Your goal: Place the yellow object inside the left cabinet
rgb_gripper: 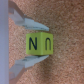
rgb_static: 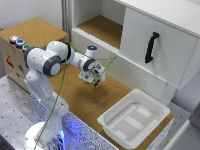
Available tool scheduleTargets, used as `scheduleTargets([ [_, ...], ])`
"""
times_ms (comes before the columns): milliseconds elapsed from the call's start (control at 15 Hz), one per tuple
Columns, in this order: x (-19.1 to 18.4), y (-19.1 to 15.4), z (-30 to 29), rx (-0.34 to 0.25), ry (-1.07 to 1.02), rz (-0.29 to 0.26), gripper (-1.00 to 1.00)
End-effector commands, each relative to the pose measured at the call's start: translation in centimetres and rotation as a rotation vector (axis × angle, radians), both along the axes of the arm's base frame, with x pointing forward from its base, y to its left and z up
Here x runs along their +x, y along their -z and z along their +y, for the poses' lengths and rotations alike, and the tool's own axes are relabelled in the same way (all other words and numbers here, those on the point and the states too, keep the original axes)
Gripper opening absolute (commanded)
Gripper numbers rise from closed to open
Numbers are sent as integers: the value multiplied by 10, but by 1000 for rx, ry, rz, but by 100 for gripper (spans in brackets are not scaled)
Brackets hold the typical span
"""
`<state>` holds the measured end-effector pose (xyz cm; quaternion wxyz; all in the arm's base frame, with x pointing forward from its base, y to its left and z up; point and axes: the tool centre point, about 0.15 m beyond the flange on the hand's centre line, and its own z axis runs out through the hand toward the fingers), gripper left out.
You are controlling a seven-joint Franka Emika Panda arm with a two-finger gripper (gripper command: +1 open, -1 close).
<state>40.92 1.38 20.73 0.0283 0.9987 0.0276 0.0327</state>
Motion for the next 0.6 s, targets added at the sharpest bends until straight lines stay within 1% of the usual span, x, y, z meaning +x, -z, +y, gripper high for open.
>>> scheduleTargets([
  [0, -5, 3, -3, -58, 49, 50, -100],
  [133, -3, -5, -4, -57, 56, 38, -100],
  [267, 2, -21, -3, -50, 64, 4, -100],
  [467, 16, -63, 11, -50, 20, -72, -100],
  [533, 22, -78, 18, -47, 3, -85, -100],
])
